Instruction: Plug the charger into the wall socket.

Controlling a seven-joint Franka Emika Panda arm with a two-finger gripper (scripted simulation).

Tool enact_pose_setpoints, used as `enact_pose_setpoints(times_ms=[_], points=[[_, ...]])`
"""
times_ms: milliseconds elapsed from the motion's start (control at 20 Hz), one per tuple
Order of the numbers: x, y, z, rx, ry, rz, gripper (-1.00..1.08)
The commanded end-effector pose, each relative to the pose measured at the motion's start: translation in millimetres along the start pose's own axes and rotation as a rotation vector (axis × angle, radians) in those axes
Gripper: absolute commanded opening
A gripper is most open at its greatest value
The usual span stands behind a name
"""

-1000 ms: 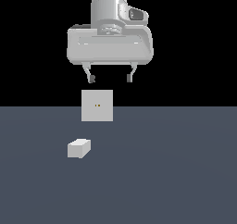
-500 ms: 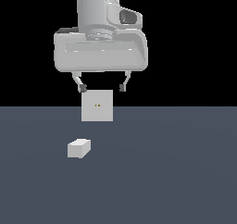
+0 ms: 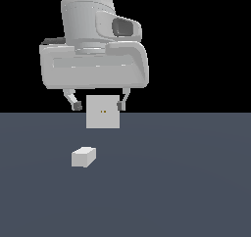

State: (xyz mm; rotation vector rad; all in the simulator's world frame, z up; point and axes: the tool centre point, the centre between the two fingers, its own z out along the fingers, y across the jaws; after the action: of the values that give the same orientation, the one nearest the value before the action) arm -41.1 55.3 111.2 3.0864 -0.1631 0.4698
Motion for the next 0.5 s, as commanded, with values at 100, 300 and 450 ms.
enact_pose_setpoints(times_ms=[100, 300, 450], points=[[-8.8, -6.9, 10.1, -0.003, 0.048, 0.014, 1.00], [-14.6, -11.7, 18.2, -0.008, 0.084, 0.024, 1.00], [-18.3, -14.9, 24.1, -0.012, 0.109, 0.032, 1.00]])
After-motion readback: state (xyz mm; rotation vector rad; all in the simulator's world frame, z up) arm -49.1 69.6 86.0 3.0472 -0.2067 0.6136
